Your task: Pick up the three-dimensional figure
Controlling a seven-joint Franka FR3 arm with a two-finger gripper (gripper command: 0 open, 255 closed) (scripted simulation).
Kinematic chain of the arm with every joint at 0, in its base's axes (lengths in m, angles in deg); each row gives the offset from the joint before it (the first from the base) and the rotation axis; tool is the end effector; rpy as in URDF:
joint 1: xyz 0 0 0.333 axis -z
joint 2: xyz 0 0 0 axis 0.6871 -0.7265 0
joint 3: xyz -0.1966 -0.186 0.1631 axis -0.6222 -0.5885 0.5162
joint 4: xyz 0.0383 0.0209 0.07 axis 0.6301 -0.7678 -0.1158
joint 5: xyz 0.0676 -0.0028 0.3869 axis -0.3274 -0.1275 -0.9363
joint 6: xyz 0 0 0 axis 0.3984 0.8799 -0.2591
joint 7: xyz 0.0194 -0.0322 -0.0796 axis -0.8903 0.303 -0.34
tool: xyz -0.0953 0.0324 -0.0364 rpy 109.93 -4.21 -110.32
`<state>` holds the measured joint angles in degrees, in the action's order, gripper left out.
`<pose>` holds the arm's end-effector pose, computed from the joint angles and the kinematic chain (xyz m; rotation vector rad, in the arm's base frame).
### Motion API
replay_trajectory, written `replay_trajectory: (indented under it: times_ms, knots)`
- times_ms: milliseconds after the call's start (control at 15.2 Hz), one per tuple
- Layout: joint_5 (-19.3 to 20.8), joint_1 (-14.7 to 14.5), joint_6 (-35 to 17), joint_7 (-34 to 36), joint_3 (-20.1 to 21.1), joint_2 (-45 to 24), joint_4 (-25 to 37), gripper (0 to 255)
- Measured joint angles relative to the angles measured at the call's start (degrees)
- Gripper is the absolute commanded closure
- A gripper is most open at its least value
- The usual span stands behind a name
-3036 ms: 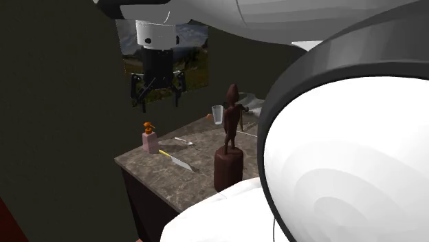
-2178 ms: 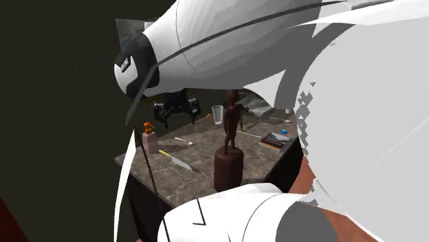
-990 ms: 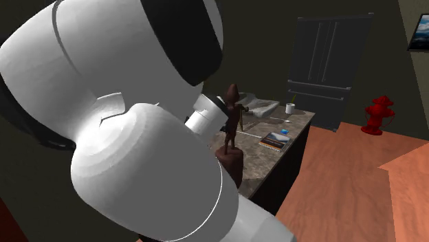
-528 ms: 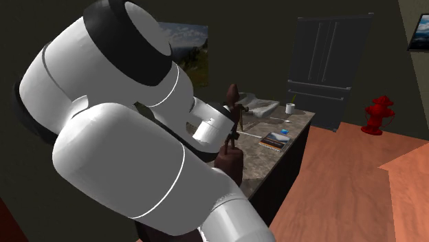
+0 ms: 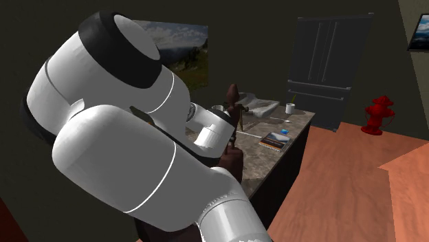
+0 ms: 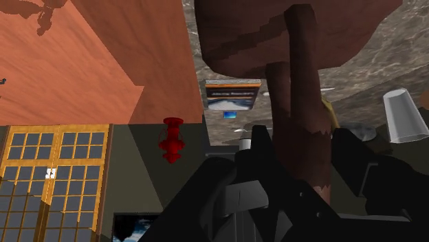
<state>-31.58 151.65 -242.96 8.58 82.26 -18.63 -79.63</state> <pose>0.3698 -0.2097 0.3194 1.9848 -1.4933 0.9866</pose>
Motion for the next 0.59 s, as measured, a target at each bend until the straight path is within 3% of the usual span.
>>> replay_trajectory:
  times_ms: [462, 594]
  knots:
    - [-0.01, -0.06, 0.05, 0.0, -0.05, 0.03, -0.03, 255]
    - [0.33, -1.78, 1.22, -0.68, -1.87, -0.86, -0.03, 255]
